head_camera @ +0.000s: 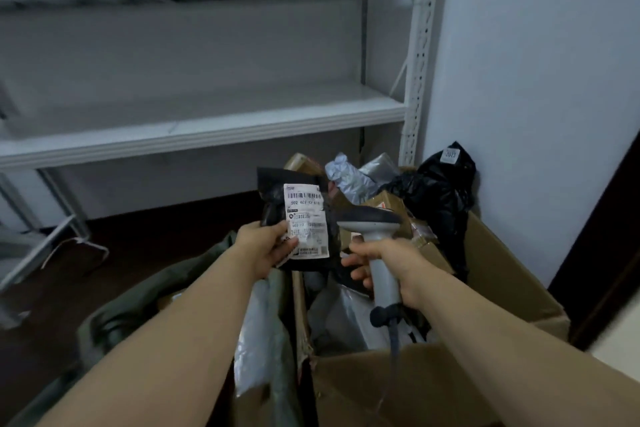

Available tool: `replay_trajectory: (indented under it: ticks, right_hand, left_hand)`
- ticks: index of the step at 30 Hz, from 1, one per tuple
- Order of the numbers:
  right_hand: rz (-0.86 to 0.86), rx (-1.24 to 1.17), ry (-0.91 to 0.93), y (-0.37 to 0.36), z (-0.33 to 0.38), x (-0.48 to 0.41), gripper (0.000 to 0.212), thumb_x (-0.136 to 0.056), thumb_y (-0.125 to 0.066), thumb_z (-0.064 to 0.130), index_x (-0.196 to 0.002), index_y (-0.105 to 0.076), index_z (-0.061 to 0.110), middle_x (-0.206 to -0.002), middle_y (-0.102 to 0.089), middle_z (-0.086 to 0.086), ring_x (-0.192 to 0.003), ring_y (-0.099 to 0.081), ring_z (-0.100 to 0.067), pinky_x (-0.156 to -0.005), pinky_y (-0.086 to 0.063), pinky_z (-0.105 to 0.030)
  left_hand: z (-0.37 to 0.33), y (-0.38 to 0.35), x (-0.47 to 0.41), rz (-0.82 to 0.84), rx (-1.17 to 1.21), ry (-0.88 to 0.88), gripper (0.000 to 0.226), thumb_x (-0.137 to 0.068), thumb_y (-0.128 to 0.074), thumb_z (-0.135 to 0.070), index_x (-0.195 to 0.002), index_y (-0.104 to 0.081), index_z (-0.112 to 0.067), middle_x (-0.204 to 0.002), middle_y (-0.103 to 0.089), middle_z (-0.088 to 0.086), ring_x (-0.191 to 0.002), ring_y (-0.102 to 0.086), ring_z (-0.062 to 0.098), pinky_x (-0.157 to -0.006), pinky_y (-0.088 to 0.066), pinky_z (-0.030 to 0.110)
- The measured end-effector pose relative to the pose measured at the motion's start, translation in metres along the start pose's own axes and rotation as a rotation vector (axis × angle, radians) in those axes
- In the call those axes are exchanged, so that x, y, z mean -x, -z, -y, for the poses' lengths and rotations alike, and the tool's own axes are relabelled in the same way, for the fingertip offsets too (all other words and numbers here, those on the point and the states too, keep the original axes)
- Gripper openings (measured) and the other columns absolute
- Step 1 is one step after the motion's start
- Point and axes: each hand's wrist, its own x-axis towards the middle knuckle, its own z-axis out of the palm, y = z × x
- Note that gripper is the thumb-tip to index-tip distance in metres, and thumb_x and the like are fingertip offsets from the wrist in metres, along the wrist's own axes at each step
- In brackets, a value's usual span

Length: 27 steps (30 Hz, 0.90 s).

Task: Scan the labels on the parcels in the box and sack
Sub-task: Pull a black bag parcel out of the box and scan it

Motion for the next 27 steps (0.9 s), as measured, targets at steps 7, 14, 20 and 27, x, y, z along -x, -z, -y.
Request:
replay_trajectory:
  ticks: [7,14,20,27]
  right_hand:
    - [0.073,0.095,0.117,-0.046,0.024,0.056,0.011,-0.083,-0.068,0.004,-0.090,-0.062,-0.001,-0.067,-0.068,-0.013,-0.040,-0.052,-0.015,-0.039,-0.042,-0.020]
    - [0.145,0.241,0.278,-0.074,0.030,0.084,0.009,-0.075,-0.072,-0.001,-0.076,-0.063,0.002,-0.064,-0.067,-0.015,-0.039,-0.046,-0.015,-0.041,-0.036,-0.020]
    - [0.094,0.259,0.307,-0.079,0.032,0.094,0.013,-0.077,-0.070,0.000,-0.069,-0.060,0.003,-0.054,-0.061,-0.011,-0.036,-0.043,-0.013,-0.038,-0.035,-0.018]
    - [0.088,0.273,0.310,-0.079,0.037,0.102,0.016,-0.077,-0.069,-0.003,-0.068,-0.057,0.003,-0.050,-0.056,-0.009,-0.034,-0.041,-0.012,-0.038,-0.035,-0.018]
  left_hand:
    - [-0.026,0.048,0.054,0.023,0.120,-0.069,0.026,-0.094,-0.044,0.011,-0.113,-0.055,-0.004,-0.094,-0.059,0.015,-0.092,-0.056,0.029,-0.049,-0.058,0.028]
    - [-0.036,0.057,0.090,-0.030,0.201,-0.105,0.028,-0.092,-0.040,0.018,-0.110,-0.057,0.007,-0.107,-0.055,0.021,-0.077,-0.056,0.026,-0.046,-0.055,0.018]
    - [-0.038,0.060,0.105,-0.042,0.196,-0.112,0.028,-0.092,-0.041,0.017,-0.113,-0.057,0.005,-0.111,-0.057,0.023,-0.076,-0.058,0.025,-0.049,-0.055,0.019]
    - [-0.039,0.065,0.107,-0.063,0.153,-0.103,0.030,-0.093,-0.043,0.014,-0.118,-0.057,0.006,-0.119,-0.058,0.025,-0.077,-0.059,0.027,-0.054,-0.055,0.021]
